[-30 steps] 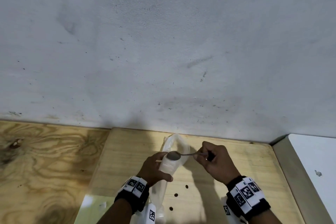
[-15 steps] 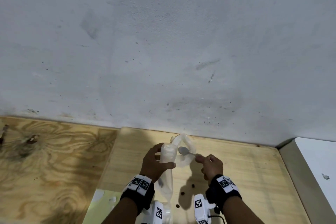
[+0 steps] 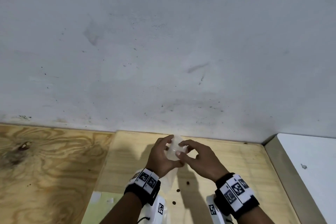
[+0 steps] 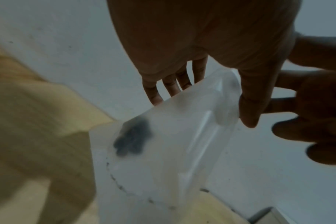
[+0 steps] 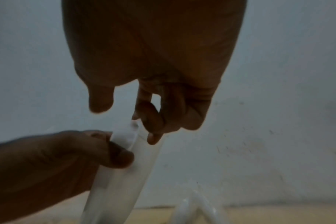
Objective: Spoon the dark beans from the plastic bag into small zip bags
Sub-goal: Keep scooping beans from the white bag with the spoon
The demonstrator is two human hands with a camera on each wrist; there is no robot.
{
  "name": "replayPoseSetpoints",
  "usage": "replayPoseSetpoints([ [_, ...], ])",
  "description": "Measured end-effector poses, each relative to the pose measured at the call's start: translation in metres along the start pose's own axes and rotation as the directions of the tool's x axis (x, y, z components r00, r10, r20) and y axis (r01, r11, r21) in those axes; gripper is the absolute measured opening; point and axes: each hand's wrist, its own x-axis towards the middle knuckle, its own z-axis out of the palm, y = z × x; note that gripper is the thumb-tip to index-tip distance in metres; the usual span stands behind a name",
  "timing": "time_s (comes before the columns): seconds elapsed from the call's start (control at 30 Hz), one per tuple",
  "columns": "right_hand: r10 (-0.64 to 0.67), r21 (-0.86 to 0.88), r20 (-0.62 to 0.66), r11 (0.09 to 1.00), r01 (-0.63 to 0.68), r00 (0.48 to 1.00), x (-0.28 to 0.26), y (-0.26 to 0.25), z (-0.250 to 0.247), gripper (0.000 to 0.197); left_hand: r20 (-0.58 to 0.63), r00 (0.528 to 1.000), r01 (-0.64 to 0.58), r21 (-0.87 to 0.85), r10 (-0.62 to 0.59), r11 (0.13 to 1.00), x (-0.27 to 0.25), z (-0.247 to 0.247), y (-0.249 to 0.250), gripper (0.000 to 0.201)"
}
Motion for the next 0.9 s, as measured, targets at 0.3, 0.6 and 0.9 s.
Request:
replayPoseSetpoints([
  [0.3, 0.017, 0.079, -0.343, 0.997, 0.011, 0.939, -0.001, -0.004, -0.006, 0.022, -0.111, 0.976, 0.131, -0.399, -0.190, 0.908, 0.000, -0.014, 0.027, 0.014],
  [0.6, 0.184, 0.451, -0.275, 0.891, -0.043, 0.944, -0.023, -0.018, -0.004, 0.017, 0.046, 0.986, 0.166, -0.396, -0.161, 0.903, -0.019, -0.020, 0.040, 0.023],
  [0.9, 0.232, 0.516, -0.087, 0.843, -0.155, 0.969, -0.049, -0.020, -0.018, 0.032, -0.006, 0.981, 0.175, -0.425, -0.196, 0.888, -0.055, -0.011, 0.061, 0.016],
])
